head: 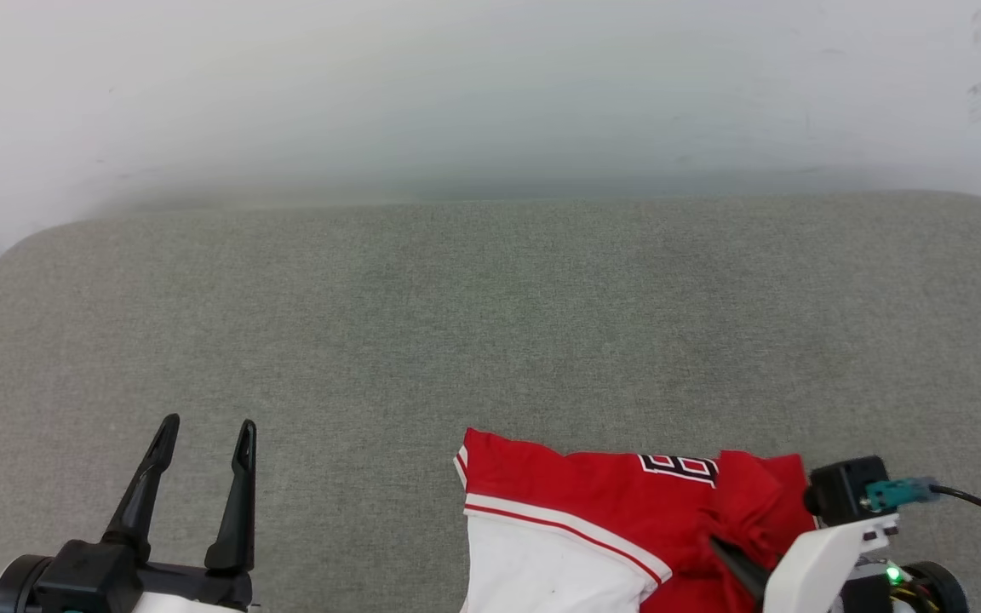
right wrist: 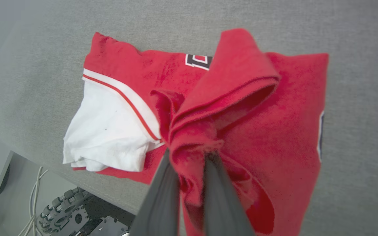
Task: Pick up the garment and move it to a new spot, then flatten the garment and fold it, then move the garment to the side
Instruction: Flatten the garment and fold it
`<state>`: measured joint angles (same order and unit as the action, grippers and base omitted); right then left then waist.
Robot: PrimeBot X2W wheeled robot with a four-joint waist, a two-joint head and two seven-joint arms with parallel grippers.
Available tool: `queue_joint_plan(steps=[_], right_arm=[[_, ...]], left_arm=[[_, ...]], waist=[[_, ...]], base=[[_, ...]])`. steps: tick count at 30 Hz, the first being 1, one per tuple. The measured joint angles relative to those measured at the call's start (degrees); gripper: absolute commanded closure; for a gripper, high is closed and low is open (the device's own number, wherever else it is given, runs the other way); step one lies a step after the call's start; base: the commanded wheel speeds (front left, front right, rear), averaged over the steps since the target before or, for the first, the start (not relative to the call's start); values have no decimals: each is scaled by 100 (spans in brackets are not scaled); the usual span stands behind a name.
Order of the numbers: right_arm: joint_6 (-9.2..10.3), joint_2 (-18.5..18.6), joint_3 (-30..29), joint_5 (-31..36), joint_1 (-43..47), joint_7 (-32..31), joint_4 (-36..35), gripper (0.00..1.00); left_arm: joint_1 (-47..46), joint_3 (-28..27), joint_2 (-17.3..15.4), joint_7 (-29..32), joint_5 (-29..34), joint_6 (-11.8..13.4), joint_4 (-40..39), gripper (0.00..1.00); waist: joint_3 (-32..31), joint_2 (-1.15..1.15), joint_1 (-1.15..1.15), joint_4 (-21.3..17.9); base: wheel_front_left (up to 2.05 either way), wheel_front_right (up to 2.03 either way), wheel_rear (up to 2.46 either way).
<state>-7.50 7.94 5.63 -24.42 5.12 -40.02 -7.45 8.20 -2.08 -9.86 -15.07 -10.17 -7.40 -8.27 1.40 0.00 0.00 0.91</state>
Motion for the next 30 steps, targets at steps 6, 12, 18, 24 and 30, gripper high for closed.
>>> queue_joint_plan(steps=[6,12,18,24,30], right_arm=[[0,-374,424,-253,-241,-120,-107,100],[0,-489,847,-431,-529,-23,218,100],[0,-494,1322,-572,-861,322,816,100],[0,-493,1716,-698,-1202,601,1399,100],[0,-505,2374,-649,-1484,858,1733,0]], left_arm=[[-23,3,0,0,-1,0,4,0],[-49,4,1,0,-9,0,27,0],[-88,14,-9,0,-20,0,45,0],[-136,19,-18,0,-42,0,53,0],[-152,27,-12,0,-44,0,104,0]], waist=[[53,0,0,92],[78,0,0,196],[107,0,0,298],[183,0,0,389],[193,0,0,474]], base=[[0,0,0],[0,0,0],[0,0,0],[0,0,0],[0,0,0]])
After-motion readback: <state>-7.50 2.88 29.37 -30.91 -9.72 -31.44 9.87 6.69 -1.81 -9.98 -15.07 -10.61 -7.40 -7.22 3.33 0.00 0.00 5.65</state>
